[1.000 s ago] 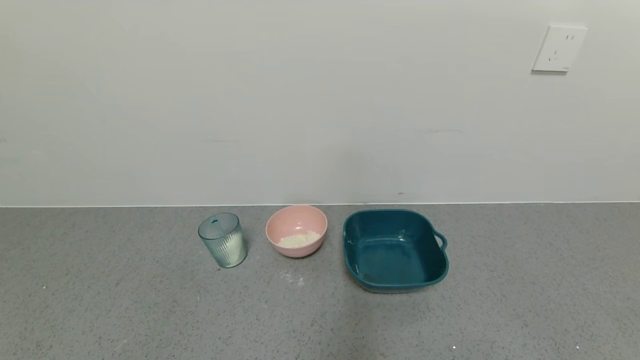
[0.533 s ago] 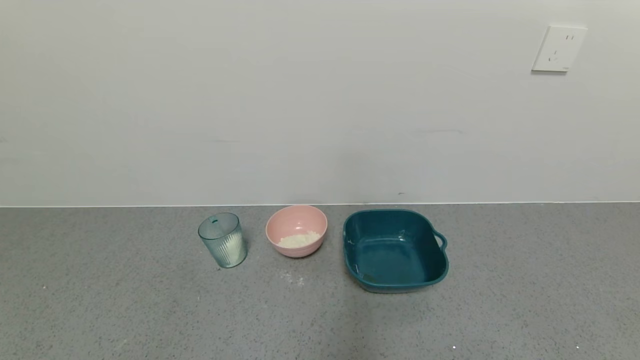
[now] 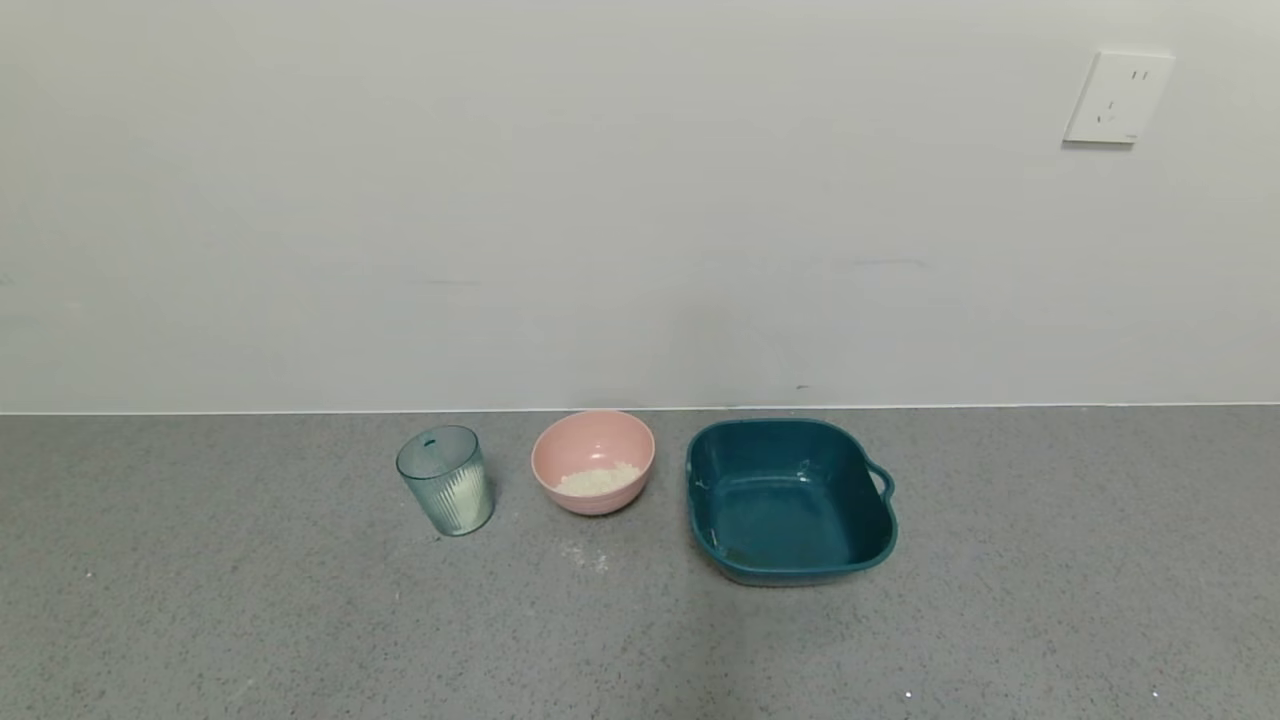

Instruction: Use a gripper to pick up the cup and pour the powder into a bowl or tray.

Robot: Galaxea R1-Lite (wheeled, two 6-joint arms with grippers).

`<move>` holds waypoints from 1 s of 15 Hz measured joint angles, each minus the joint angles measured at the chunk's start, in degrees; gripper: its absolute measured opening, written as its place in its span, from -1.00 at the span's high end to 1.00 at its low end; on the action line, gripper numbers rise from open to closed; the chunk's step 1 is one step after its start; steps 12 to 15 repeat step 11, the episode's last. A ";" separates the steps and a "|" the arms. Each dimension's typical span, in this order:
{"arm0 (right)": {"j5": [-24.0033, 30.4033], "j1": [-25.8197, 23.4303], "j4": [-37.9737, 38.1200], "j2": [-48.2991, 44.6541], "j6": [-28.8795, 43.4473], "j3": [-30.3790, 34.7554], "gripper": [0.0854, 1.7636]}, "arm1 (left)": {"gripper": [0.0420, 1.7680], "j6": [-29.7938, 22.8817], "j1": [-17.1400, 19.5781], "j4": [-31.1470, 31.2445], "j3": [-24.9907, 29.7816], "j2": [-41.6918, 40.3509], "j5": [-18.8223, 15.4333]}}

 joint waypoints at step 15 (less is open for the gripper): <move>0.00 0.00 0.02 0.00 0.00 0.00 -0.94 | -0.94 -5.23 0.00 0.73 0.00 -0.02 0.34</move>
